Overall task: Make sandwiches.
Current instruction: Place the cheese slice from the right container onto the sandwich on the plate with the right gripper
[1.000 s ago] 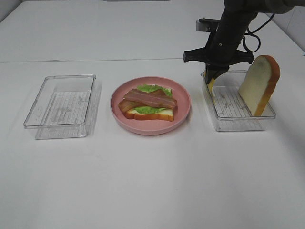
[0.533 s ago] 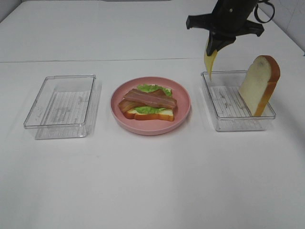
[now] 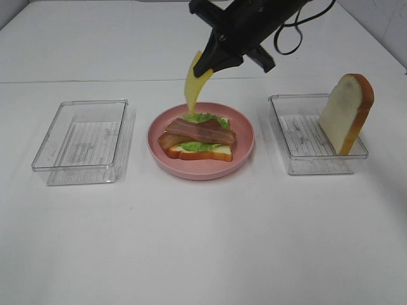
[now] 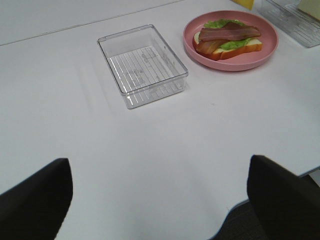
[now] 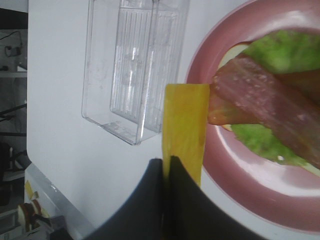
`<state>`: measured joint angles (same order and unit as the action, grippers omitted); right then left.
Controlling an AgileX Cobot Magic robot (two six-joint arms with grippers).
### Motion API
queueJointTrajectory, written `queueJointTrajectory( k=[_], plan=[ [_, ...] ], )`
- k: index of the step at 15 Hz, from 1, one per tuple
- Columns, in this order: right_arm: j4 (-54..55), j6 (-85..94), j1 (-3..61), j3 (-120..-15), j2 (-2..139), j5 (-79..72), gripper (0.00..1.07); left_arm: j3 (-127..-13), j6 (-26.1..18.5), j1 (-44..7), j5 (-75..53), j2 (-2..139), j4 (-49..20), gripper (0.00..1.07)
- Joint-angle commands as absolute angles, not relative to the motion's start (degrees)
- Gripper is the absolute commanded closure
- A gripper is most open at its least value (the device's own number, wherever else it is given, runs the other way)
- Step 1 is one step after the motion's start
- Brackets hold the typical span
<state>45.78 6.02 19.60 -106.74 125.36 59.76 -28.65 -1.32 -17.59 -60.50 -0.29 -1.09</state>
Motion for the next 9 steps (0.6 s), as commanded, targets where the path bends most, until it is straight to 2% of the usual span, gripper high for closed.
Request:
queueJointTrajectory(
  k=[1, 4, 8, 9],
  plan=[
    [49.3, 6.9, 21.1, -106.5, 127.9, 57.9, 1.07, -28.6, -1.4, -17.8, -59.9, -1.5, -1.7, 0.17],
    [53.3, 6.9, 22.2, -106.5, 132.7, 57.0, 1.07, -28.6, -1.4, -17.8, -59.9, -1.5, -1.7, 0.17],
    [43.4, 3.0, 21.1, -106.5, 133.4, 55.5, 1.07, -28.6, -1.4, -17.8, -59.9, -1.5, -1.7, 0.17],
    [40.5, 1.8, 21.1, -106.5, 133.4, 55.5, 1.04, -28.6, -1.4, -17.8, -59.9, -1.5, -1.7, 0.17]
  ],
)
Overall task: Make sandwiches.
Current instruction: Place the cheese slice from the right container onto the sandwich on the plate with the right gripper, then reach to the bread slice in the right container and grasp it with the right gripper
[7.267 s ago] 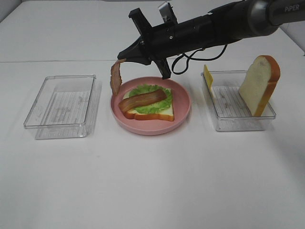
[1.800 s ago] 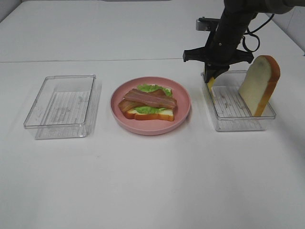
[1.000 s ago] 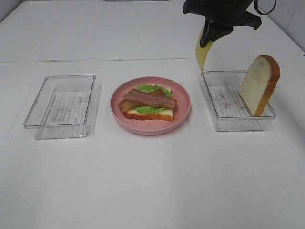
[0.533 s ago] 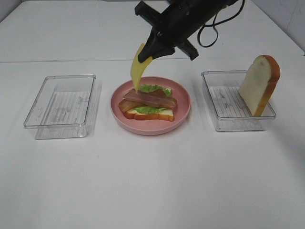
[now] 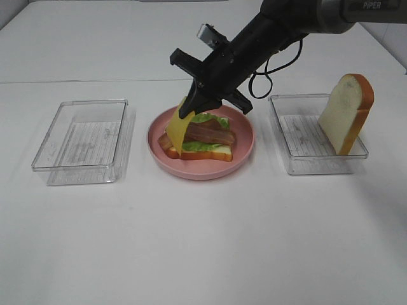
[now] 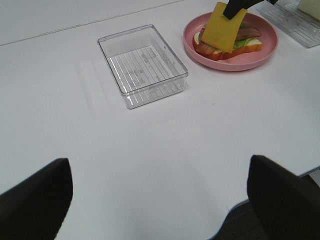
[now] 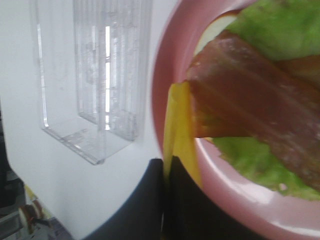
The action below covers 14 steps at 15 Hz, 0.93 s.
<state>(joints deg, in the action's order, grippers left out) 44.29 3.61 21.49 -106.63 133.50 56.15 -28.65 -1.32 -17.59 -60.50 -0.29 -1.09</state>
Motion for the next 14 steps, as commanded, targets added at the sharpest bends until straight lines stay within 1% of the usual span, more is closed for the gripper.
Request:
queueJointTrajectory(
  k=[1, 2, 3, 4, 5, 6, 7, 8, 9, 12, 14],
  plan=[
    [38.0, 0.7, 21.3, -106.5, 133.4, 55.5, 0.95, -28.6, -1.4, -17.8, -59.9, -1.5, -1.7, 0.17],
    [38.0, 0.7, 21.3, -106.5, 133.4, 55.5, 0.95, -28.6, -1.4, -17.8, -59.9, -1.5, -1.7, 0.17],
    [34.6, 0.0, 21.3, -106.5, 133.2, 54.8, 0.50, -28.6, -1.4, -17.8, -59.9, -1.5, -1.7, 0.17],
    [31.7, 0.0, 21.3, -106.5, 132.9, 54.9, 0.37, -28.6, -1.4, -17.8, -59.9, -1.5, -1.7, 0.17],
    [28.5, -0.7, 21.3, -106.5, 132.2, 55.2, 0.33, -28.6, -1.4, -17.8, -59.9, -1.5, -1.7, 0.17],
    [24.5, -1.7, 21.3, -106.5, 131.1, 55.9, 0.33, -28.6, -1.4, -17.8, -59.9, -1.5, -1.7, 0.17],
    [24.5, -1.7, 21.3, -106.5, 131.1, 55.9, 0.33, -28.6, -1.4, -17.8, -59.9, -1.5, -1.7, 0.17],
    [21.1, -2.9, 21.3, -106.5, 129.3, 56.7, 0.33, -28.6, -1.4, -17.8, -59.9, -1.5, -1.7, 0.17],
    [14.5, -4.5, 21.3, -106.5, 124.6, 58.6, 0.33, -28.6, -1.4, -17.8, -59.9, -1.5, -1.7, 0.17],
    [6.2, -7.7, 20.9, -106.5, 117.7, 60.4, 0.33, -28.6, -1.4, -17.8, -59.9, -1.5, -1.7, 0.17],
    [1.1, -9.6, 19.2, -106.5, 113.8, 62.7, 0.33, -28.6, -1.4, -17.8, -59.9, -1.5, -1.7, 0.17]
  ],
)
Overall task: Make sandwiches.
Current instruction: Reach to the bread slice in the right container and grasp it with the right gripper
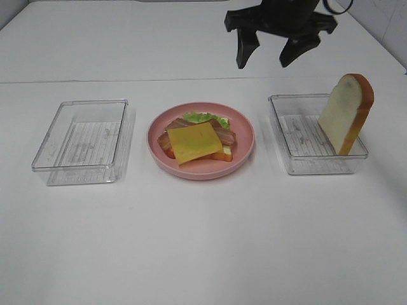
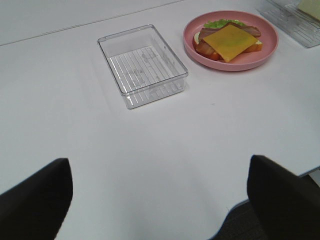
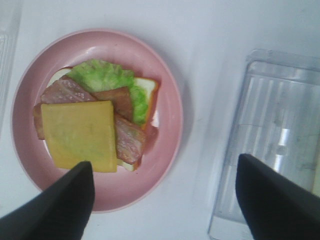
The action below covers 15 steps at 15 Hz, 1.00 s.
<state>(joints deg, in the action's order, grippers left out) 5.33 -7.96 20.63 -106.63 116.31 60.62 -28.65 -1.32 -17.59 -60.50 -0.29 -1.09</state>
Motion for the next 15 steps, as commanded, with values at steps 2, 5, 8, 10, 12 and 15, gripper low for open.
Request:
queueJointTrajectory(
  k=[2, 5, 8, 10, 12, 15],
  plan=[
    [-1.8, -9.9, 17.6, -106.5, 111.8, 65.3, 0.33, -28.6, -1.4, -17.8, -59.9, -1.5, -1.7, 0.17],
    [-4.8, -9.9, 11.3, -106.5, 111.0, 71.0, 0.33, -28.6, -1.4, -17.8, -59.9, -1.5, -1.7, 0.17],
    [-4.4, -8.6, 5.2, -106.5, 111.0, 72.2, 0.33, -28.6, -1.4, -17.8, -59.9, -1.5, -1.7, 0.17],
    [-0.8, -6.0, 1.7, -106.4, 111.0, 71.6, 0.33, -28.6, -1.4, -17.8, -59.9, -1.5, -1.7, 0.17],
    [2.2, -3.3, -1.0, -106.4, 111.2, 70.4, 0.33, -28.6, -1.4, -17.8, -59.9, -1.5, -1.7, 0.17],
    [6.1, 0.0, -2.6, -106.4, 113.1, 70.1, 0.35, -28.6, -1.4, -17.8, -59.9, -1.5, -1.7, 0.17]
  ],
)
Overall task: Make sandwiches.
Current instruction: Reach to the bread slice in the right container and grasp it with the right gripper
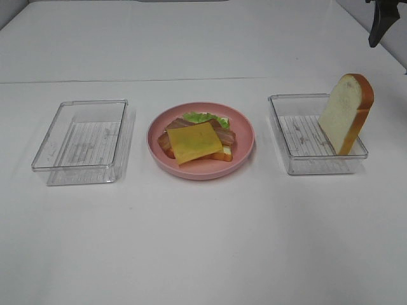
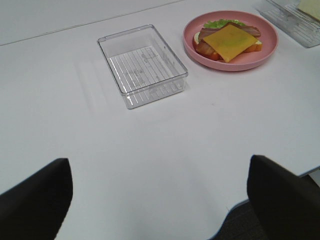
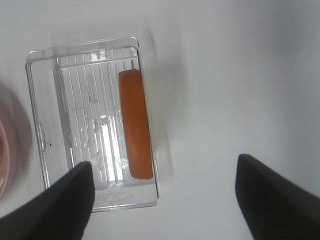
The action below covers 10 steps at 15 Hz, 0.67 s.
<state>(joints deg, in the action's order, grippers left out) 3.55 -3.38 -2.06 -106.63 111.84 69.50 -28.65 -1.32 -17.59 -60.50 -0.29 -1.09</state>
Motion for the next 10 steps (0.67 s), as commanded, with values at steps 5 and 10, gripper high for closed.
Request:
queueJointTrajectory(
  k=[5, 10],
  plan=[
    [10.0, 3.6, -2.6, -106.4, 119.1, 70.1, 0.36, -28.6, -1.4, -17.8, -59.9, -1.5, -1.7, 0.17],
    [10.6, 3.9, -2.6, -106.4, 122.7, 70.2, 0.46, -28.6, -1.4, -17.8, -59.9, -1.5, -1.7, 0.17]
  ],
)
